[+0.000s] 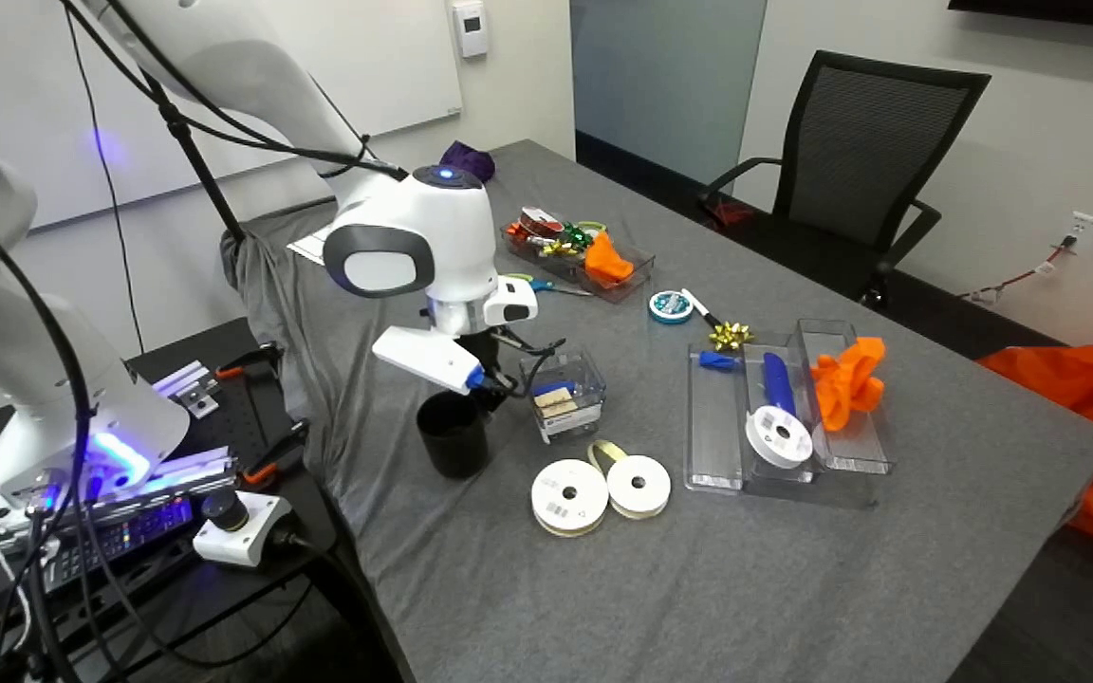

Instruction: Move the cup to the left

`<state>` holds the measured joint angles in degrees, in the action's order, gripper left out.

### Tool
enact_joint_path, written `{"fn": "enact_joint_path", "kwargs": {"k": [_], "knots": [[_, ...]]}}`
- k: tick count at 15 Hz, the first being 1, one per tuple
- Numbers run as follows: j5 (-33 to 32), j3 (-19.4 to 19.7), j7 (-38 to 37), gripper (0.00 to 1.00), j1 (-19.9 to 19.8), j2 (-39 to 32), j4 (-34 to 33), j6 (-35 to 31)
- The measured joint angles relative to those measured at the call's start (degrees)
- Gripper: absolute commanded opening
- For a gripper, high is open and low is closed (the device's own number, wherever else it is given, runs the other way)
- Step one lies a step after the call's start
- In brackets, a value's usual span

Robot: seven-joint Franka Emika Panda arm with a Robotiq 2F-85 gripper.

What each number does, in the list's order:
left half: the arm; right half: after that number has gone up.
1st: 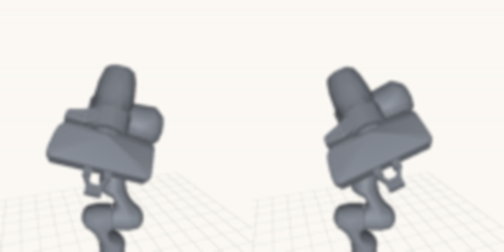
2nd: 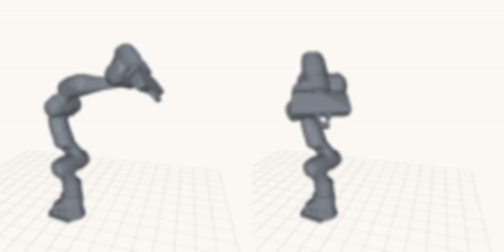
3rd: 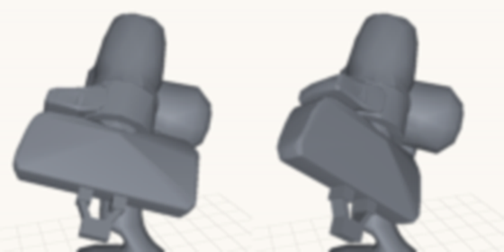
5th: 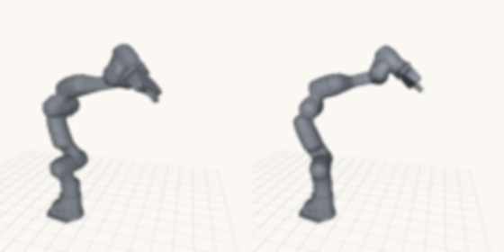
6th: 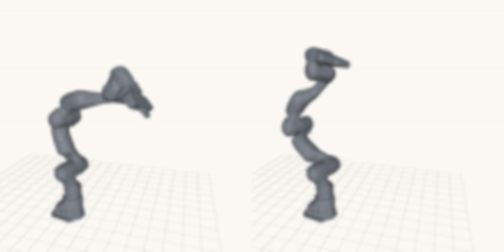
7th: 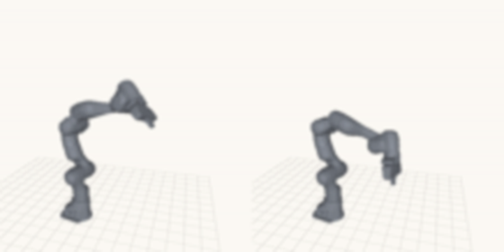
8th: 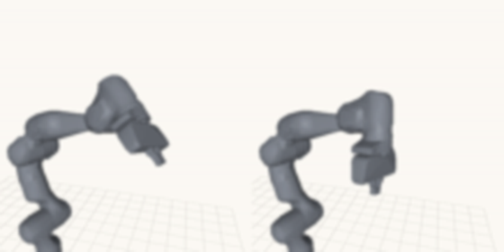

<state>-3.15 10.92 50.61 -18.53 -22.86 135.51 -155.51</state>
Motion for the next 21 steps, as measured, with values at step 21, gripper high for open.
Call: {"fn": "enact_joint_path", "kwargs": {"k": [21], "knots": [[3.26, -7.56, -70.01, 0.04, 18.82, 14.04, 3.43, 7.63]]}}
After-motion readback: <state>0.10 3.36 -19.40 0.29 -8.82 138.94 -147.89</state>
